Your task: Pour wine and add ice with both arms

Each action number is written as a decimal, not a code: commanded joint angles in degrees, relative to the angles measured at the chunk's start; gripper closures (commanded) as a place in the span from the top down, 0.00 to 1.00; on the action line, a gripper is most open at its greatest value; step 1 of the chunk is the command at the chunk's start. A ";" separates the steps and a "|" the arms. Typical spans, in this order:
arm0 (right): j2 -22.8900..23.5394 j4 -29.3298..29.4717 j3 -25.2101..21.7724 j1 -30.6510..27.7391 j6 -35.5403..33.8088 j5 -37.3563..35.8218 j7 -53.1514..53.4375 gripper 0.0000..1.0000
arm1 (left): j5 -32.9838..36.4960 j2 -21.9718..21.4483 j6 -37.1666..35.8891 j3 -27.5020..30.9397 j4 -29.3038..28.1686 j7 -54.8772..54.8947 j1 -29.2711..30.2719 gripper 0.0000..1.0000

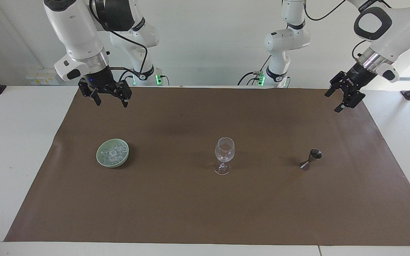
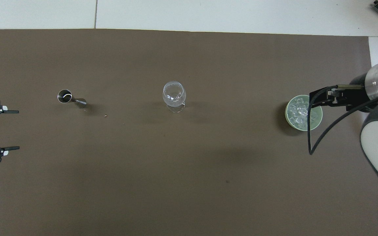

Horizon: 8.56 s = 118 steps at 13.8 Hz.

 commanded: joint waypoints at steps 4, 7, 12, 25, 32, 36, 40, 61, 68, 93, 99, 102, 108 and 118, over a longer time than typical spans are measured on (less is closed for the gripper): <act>-0.73 -0.72 0.21 -0.42 -0.07 0.62 -1.18 1.00 | -3.18 -1.72 3.53 -0.40 -2.38 -8.81 -0.22 1.00; -0.73 -0.72 0.21 -0.42 -0.07 0.62 -1.18 1.00 | -8.20 -1.46 5.10 0.13 -3.17 -11.10 1.10 1.00; -0.73 -0.72 0.21 -0.42 -0.07 0.62 -1.18 1.00 | -14.69 0.47 8.27 0.12 -4.23 -16.91 0.39 1.00; -0.73 -0.81 0.21 -0.42 -0.07 0.62 -1.18 1.00 | -32.62 4.78 17.42 0.21 -12.13 -15.52 1.36 1.00; -0.73 -0.81 0.21 -0.42 -0.07 0.62 -1.18 1.00 | -40.10 11.28 16.72 0.21 -13.28 -1.01 4.08 1.00; -0.73 -0.81 0.21 -0.42 -0.07 0.62 -1.18 1.00 | -49.66 16.46 15.76 0.21 -13.19 7.94 6.36 1.00; -0.73 -0.72 0.21 -0.42 -0.16 0.62 -1.18 1.00 | -59.16 20.51 15.66 0.21 -13.63 20.68 6.38 1.00; -0.73 -0.72 0.21 -0.42 -0.16 0.62 -1.18 1.00 | -92.49 27.19 21.64 0.12 -15.21 37.49 -2.06 1.00; -0.73 -0.72 0.21 -0.42 -0.16 0.62 -1.18 1.00 | -95.65 28.42 22.78 0.21 -13.28 37.93 -3.12 1.00; -0.73 -0.81 0.21 -0.42 -0.07 0.62 -1.18 1.00 | -97.58 29.30 24.36 0.12 -12.23 38.11 -4.26 0.00; -0.73 -0.81 0.21 -0.42 -0.07 0.62 -1.18 1.00 | -97.50 28.25 29.88 -1.45 -9.16 37.67 -4.44 0.00; -0.73 -0.81 0.21 -0.42 -0.07 0.62 -1.18 1.00 | -97.50 26.15 35.24 -4.35 -7.84 37.41 -4.79 0.00; -0.73 -0.81 0.21 -0.42 -0.07 0.62 -1.18 1.00 | -97.50 22.54 46.15 -9.97 -5.46 31.17 -6.37 0.00; -0.73 -0.81 0.21 -0.42 -0.07 0.62 -1.18 1.00 | -97.67 18.49 58.45 -13.92 0.43 20.10 -17.27 0.00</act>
